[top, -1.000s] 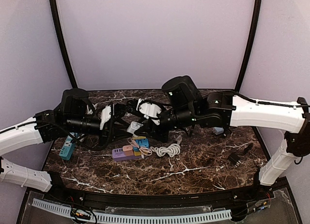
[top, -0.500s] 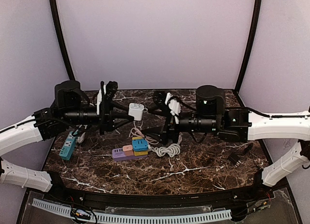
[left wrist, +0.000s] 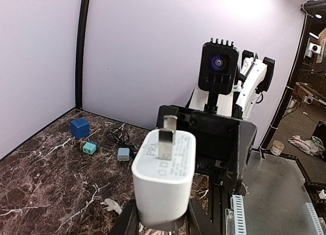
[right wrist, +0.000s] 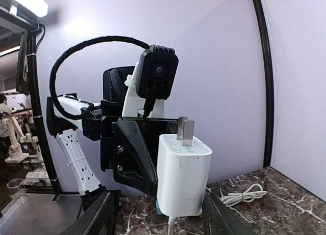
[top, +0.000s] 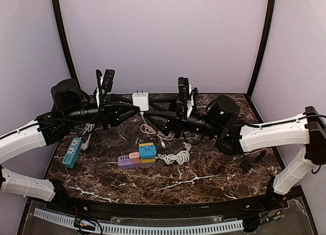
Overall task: Insert the plug
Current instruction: Adjust the plug.
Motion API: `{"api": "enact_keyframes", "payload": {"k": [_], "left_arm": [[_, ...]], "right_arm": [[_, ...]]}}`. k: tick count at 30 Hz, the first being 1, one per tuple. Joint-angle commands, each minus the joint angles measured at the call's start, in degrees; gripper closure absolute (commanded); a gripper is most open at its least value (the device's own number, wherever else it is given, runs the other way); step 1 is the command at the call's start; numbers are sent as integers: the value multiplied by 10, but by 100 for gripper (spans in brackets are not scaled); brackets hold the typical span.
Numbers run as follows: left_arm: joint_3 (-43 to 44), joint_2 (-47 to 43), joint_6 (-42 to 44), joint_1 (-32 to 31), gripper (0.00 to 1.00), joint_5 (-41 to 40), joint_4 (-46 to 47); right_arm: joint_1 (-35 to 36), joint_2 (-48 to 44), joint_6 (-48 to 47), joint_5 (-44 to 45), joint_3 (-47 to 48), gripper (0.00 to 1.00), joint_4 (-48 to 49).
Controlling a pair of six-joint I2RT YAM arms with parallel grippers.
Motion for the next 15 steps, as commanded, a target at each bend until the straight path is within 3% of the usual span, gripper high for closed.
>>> {"api": "enact_keyframes", "payload": {"k": [1, 4, 9, 13, 15], "left_arm": [[-9, -4, -12, -1, 99, 17, 31], [-11, -6, -10, 0, 99, 22, 32], [-16, -6, -10, -1, 99, 26, 37], [-16, -6, -9, -1, 99, 29, 40], [-16, -7, -8, 0, 99, 28, 39]], "right_arm": [[3, 27, 42, -20, 32, 45, 64], [2, 34, 46, -25, 35, 52, 66], [2, 45, 48, -43, 51, 74, 62], [1, 54, 45, -57, 67, 86, 36], [0, 51, 39, -65, 66, 98, 25]]}}
